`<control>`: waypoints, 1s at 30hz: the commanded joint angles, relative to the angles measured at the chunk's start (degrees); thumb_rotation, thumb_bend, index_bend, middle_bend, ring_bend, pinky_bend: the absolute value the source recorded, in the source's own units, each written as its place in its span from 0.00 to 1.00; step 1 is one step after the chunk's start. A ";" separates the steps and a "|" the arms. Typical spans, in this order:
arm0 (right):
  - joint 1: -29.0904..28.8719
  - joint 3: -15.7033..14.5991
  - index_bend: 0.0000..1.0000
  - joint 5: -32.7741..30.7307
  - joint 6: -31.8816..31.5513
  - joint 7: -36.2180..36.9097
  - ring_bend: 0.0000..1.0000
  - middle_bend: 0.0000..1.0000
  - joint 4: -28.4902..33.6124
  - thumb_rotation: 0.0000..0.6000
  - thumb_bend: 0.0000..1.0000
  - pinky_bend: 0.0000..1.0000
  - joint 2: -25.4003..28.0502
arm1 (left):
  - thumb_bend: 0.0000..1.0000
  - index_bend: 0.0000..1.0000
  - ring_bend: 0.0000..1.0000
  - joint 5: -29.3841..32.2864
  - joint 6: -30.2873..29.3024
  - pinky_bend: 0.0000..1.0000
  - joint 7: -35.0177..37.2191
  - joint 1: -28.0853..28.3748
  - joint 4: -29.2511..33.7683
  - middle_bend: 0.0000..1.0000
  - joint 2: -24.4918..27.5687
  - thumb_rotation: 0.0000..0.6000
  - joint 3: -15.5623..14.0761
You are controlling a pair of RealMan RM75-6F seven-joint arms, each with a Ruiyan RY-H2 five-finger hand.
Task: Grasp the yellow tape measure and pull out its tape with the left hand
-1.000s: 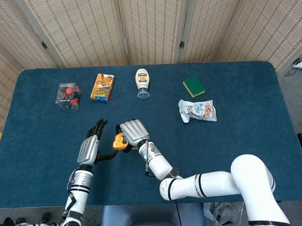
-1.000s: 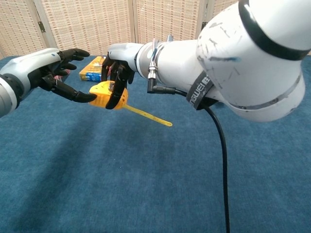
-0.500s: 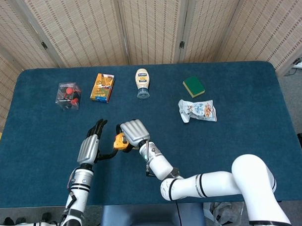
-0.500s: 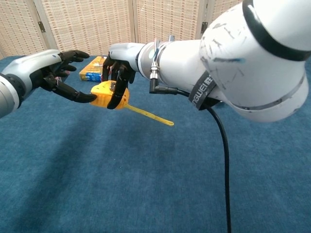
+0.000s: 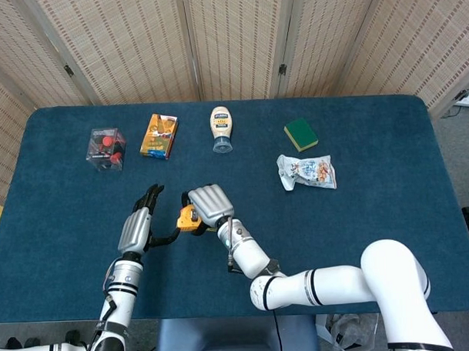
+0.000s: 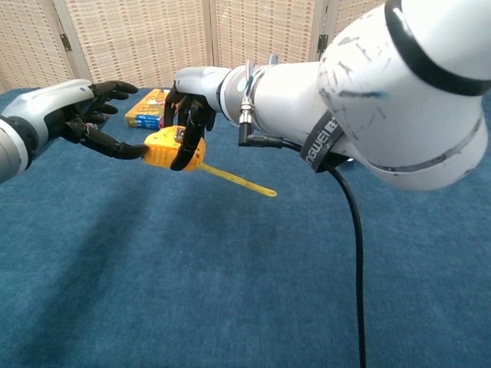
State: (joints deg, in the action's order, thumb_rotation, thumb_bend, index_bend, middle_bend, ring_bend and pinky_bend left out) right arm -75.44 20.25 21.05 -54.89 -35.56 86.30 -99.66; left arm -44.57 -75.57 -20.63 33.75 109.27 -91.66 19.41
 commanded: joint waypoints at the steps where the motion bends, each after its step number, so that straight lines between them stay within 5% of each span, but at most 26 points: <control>1: 0.02 0.00 0.63 0.00 0.02 -0.01 0.50 0.58 0.02 1.00 0.15 0.29 0.02 | 0.41 0.00 0.00 0.12 0.04 0.00 0.00 0.05 -0.07 0.00 0.05 1.00 -0.04; 26: 0.46 -0.32 0.63 0.18 -0.17 -0.51 0.51 0.58 0.06 1.00 0.15 0.29 0.88 | 0.52 0.00 0.00 0.42 1.08 0.00 2.27 -0.45 0.35 0.00 2.47 1.00 -0.07; 30: 0.59 -0.32 0.63 0.04 -0.09 -0.56 0.51 0.58 0.15 1.00 0.15 0.29 1.25 | 0.54 0.09 0.00 0.11 1.62 0.00 3.29 -0.60 0.46 0.00 2.83 1.00 -0.10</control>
State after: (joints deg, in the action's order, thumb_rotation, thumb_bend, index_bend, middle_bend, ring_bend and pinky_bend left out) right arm -74.87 19.95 21.12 -54.99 -36.10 86.44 -98.44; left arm -44.36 -74.08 -17.53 33.21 109.69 -88.93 19.31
